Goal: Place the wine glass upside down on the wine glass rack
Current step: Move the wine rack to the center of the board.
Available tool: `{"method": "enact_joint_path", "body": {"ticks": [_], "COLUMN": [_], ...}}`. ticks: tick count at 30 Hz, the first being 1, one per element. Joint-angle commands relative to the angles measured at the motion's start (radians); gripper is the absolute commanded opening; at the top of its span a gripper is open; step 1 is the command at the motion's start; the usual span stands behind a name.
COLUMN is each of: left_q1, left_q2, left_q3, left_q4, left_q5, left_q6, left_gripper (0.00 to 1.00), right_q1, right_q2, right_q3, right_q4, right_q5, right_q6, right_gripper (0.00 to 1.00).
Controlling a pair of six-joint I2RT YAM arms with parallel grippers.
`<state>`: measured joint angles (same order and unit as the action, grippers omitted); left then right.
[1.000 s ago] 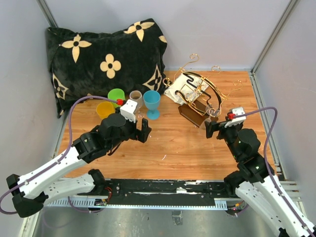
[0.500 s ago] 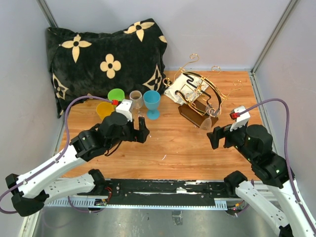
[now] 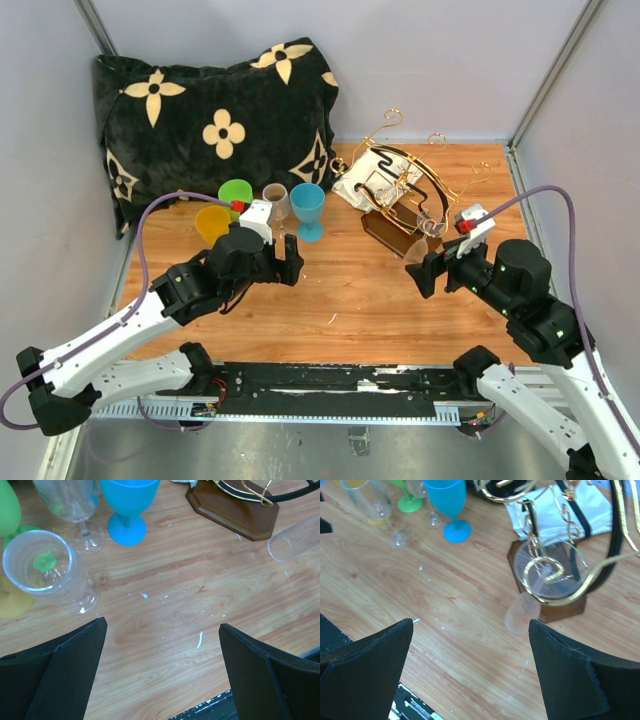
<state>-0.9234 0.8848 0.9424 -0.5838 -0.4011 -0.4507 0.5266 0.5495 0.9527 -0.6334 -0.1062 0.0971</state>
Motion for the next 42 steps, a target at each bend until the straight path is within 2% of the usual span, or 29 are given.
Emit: {"method": "enact_joint_path", "body": {"ticks": [1, 6, 9, 13, 18, 23, 26, 30, 38, 42], "left_q1": [0.0, 0.004, 0.005, 0.005, 0.007, 0.04, 0.113, 0.168, 0.209, 0.233], "left_q2": [-0.003, 0.04, 0.065, 0.032, 0.055, 0.123, 0.141, 0.138, 0.206, 0.224], "left_q3": [0.012, 0.059, 0.117, 0.116, 0.158, 0.197, 0.195, 0.134, 0.081, 0.081], "left_q4": [0.051, -0.025, -0.086, -0.064, -0.132, -0.217, -0.273, -0.236, -0.218, -0.212], "left_q5": [-0.094, -0.191, -0.244, -0.263, -0.316, -0.281, -0.234, -0.124, -0.129, -0.136], "left_q6": [0.028, -0.004, -0.025, 0.003, -0.02, -0.088, -0.139, -0.164, -0.199, -0.192], "left_gripper": [1.0, 1.0, 0.98, 1.0, 1.0, 1.0, 1.0, 1.0, 1.0, 1.0], "right_q1": [0.135, 0.498, 0.598, 0.604, 0.604, 0.604, 0.604, 0.602, 0.602, 0.585], "right_q2": [0.047, 0.173, 0.268, 0.335, 0.404, 0.447, 0.449, 0.443, 0.443, 0.451], "right_q3": [0.034, 0.044, 0.063, 0.025, -0.022, -0.056, -0.074, -0.094, -0.108, -0.096], "right_q4": [0.082, 0.153, 0.188, 0.243, 0.284, 0.31, 0.318, 0.323, 0.324, 0.282], "right_q5": [0.032, 0.319, 0.387, 0.405, 0.402, 0.387, 0.387, 0.395, 0.39, 0.454], "right_q6": [-0.002, -0.035, -0.038, 0.009, 0.076, 0.105, 0.108, 0.114, 0.104, 0.11], "right_gripper": [0.99, 0.98, 0.98, 0.98, 0.98, 0.98, 0.98, 0.98, 0.98, 0.98]}}
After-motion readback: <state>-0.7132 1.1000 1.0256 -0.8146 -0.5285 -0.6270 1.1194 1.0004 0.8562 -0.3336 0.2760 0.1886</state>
